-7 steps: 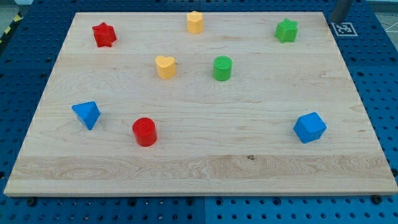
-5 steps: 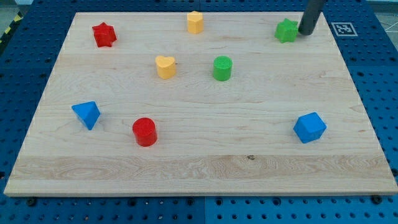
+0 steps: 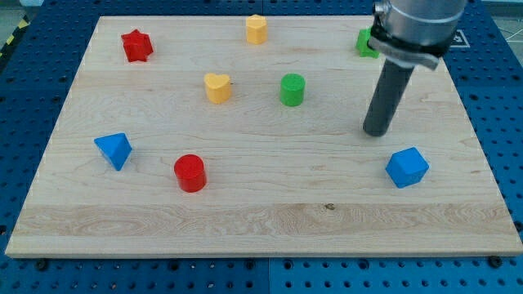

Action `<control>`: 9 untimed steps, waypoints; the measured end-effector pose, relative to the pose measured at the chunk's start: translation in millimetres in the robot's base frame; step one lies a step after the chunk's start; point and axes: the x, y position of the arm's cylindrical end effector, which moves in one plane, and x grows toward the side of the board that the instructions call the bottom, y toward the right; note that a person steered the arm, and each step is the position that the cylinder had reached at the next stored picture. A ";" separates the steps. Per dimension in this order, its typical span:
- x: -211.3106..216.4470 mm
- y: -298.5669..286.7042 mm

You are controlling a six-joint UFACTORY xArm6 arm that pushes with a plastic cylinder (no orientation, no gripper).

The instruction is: Move blue cube to the bottom right

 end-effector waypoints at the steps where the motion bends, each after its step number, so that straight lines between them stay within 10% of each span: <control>1: 32.9 -2.4; 9: 50.8 115.8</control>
